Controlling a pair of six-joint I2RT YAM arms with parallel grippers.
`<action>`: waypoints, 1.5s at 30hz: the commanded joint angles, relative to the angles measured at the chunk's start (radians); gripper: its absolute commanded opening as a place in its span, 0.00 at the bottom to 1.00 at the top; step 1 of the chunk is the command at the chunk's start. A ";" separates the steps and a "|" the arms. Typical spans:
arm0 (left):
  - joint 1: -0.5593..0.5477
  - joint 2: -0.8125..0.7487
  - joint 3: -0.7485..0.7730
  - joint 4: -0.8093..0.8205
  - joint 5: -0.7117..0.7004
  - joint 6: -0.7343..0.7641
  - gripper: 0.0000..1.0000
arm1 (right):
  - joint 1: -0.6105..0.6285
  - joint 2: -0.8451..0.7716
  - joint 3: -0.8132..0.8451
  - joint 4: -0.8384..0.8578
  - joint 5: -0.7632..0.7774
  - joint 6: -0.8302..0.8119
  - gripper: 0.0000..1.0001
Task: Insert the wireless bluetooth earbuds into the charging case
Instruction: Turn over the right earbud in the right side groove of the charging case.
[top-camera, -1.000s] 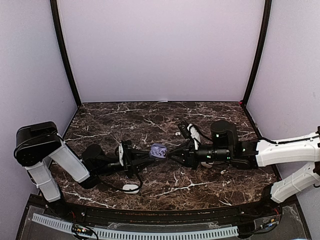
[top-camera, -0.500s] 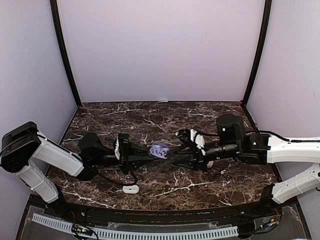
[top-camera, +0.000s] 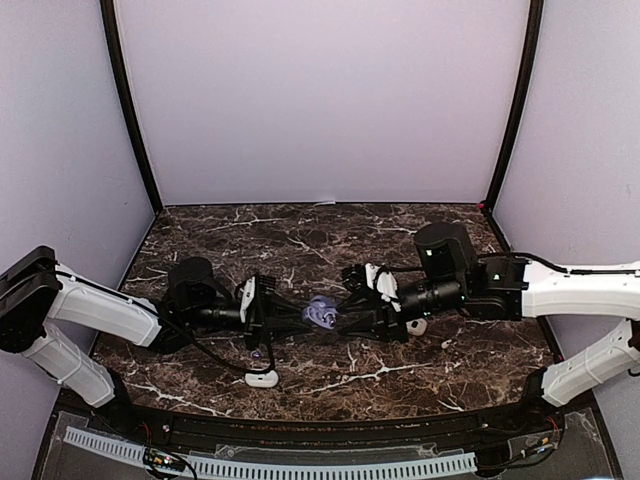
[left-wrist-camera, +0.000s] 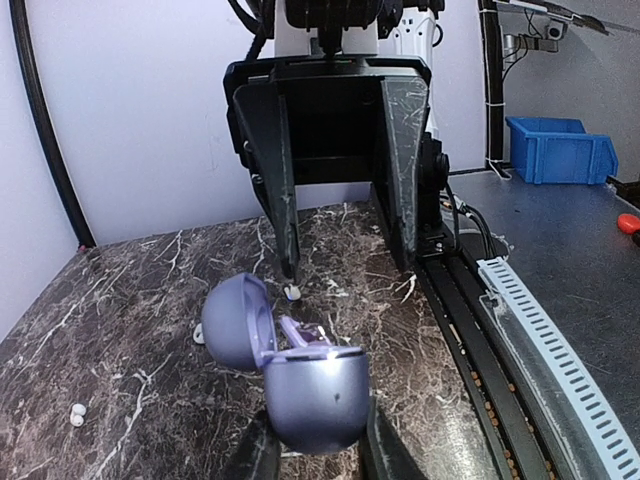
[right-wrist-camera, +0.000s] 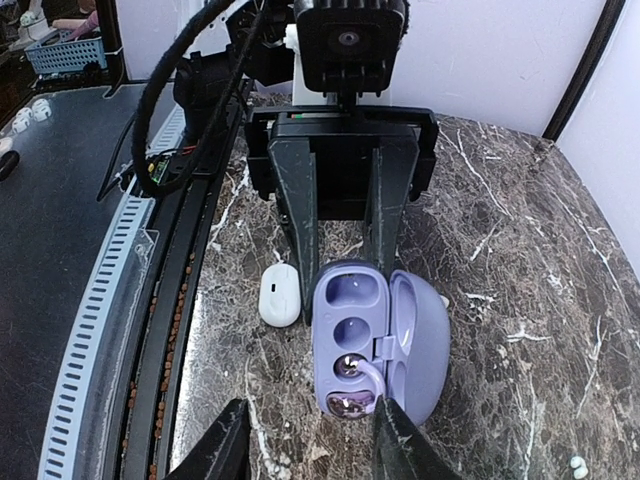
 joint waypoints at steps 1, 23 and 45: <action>0.003 -0.011 0.015 -0.014 -0.021 0.028 0.11 | -0.003 0.019 0.051 -0.006 0.004 -0.018 0.41; 0.002 0.000 0.020 -0.006 -0.044 0.013 0.11 | 0.067 0.068 0.047 0.034 0.224 -0.045 0.43; 0.001 0.006 0.021 -0.001 -0.030 0.004 0.11 | 0.074 0.099 0.069 0.022 0.218 -0.045 0.42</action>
